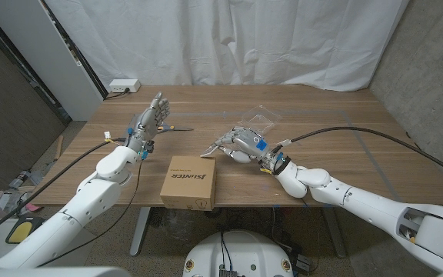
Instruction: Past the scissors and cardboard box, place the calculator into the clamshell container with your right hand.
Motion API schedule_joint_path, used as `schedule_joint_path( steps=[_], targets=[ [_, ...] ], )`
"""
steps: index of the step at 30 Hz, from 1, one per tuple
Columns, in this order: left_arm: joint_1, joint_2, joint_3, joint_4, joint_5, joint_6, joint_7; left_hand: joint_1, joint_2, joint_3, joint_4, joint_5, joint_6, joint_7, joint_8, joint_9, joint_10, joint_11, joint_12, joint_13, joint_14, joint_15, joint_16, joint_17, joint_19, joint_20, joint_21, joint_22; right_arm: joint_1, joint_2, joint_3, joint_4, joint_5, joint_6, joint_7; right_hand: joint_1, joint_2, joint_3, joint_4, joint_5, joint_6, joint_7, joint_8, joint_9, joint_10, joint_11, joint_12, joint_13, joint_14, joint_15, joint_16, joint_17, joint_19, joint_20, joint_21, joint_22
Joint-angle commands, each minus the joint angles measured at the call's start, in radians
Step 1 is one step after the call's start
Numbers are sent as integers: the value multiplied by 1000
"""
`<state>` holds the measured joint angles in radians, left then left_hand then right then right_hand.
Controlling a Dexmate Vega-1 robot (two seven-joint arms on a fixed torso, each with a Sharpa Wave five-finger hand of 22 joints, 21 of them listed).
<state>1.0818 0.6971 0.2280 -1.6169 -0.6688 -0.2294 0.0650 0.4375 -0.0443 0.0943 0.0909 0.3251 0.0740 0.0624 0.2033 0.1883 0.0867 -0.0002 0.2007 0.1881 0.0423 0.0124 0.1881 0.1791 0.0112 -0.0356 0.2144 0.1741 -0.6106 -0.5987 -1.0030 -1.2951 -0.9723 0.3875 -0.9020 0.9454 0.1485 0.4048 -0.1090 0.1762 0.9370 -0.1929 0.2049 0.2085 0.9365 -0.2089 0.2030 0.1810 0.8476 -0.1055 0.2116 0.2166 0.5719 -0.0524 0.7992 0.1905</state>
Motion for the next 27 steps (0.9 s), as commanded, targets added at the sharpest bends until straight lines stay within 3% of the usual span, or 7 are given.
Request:
schedule_joint_path(
  steps=[1,27],
  targets=[
    [-33,-8,7,37,-8,-3,-22,5,7,-4,2,0,3,-2,-2,4,-4,3,4,6,-5,-1,1,4,7,0,-3,4,6,8,15,-6,13,-36,12,-10,4,9,-1,-1,43,-28,2,2,9,-1,-1,3,14,-117,1,2,-9,-146,12,0],
    [-49,10,-1,57,-14,-13,-52,6,9,-8,2,0,3,-2,-2,4,-3,3,4,6,-5,0,1,4,8,1,-6,4,-9,-24,58,-90,21,-127,103,-16,2,12,-9,-2,40,-28,2,5,12,1,-2,3,24,-116,5,6,-30,-148,59,-3]
  ],
)
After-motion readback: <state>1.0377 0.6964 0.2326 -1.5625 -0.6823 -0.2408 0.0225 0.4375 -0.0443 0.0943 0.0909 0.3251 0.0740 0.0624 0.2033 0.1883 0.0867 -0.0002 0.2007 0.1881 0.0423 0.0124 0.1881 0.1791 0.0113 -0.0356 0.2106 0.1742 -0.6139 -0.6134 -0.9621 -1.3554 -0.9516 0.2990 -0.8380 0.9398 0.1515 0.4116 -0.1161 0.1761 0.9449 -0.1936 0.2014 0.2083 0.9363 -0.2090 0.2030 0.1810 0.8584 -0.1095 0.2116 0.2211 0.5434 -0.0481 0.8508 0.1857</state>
